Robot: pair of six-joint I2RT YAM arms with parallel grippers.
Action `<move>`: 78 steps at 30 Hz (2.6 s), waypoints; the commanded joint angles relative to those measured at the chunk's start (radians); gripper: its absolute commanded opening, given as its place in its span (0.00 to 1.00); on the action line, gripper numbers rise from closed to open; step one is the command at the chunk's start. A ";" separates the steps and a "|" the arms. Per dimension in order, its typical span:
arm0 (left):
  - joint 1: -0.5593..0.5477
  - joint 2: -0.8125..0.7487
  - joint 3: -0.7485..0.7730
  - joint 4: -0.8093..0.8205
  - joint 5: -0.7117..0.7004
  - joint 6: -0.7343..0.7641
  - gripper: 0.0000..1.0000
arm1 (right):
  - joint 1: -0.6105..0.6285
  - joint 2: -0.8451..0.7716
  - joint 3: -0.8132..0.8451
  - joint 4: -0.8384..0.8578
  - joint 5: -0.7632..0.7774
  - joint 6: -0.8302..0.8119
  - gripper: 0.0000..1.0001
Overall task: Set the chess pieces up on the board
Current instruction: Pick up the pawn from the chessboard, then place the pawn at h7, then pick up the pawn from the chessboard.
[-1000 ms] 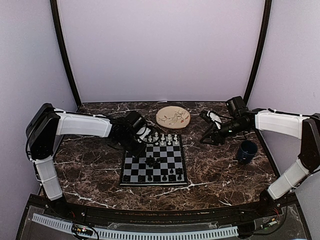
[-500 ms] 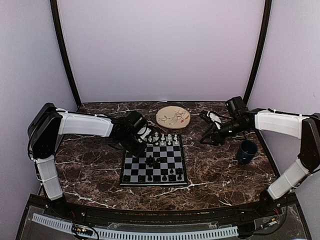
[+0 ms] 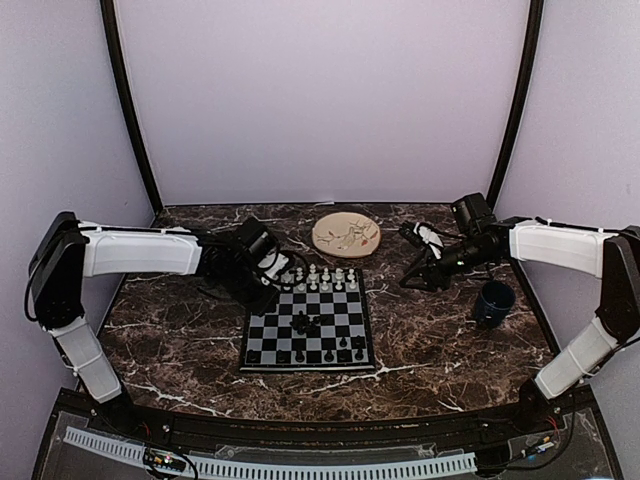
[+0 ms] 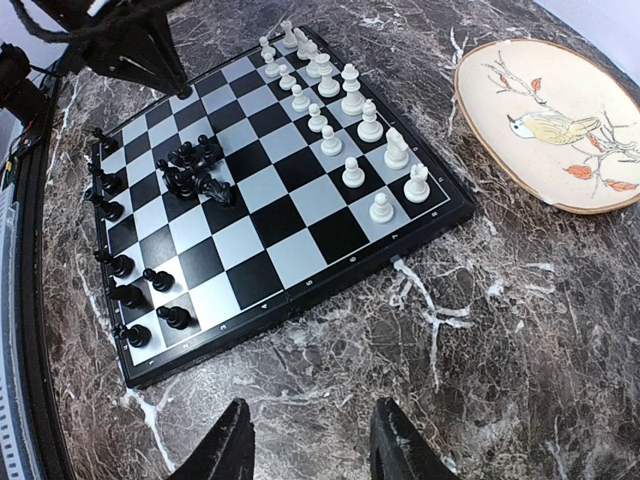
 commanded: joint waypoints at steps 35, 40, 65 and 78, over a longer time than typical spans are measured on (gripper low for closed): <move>-0.053 -0.150 -0.232 -0.088 0.089 -0.057 0.08 | -0.004 0.003 -0.002 0.008 -0.012 -0.009 0.40; -0.057 -0.141 -0.235 -0.094 0.084 -0.055 0.08 | -0.002 0.002 -0.003 0.008 -0.010 -0.009 0.40; -0.054 0.046 0.093 -0.010 0.067 0.040 0.33 | -0.003 -0.007 0.000 0.003 -0.014 -0.004 0.40; -0.053 0.216 0.219 0.007 0.077 0.022 0.29 | -0.002 -0.019 -0.010 0.010 0.002 -0.009 0.40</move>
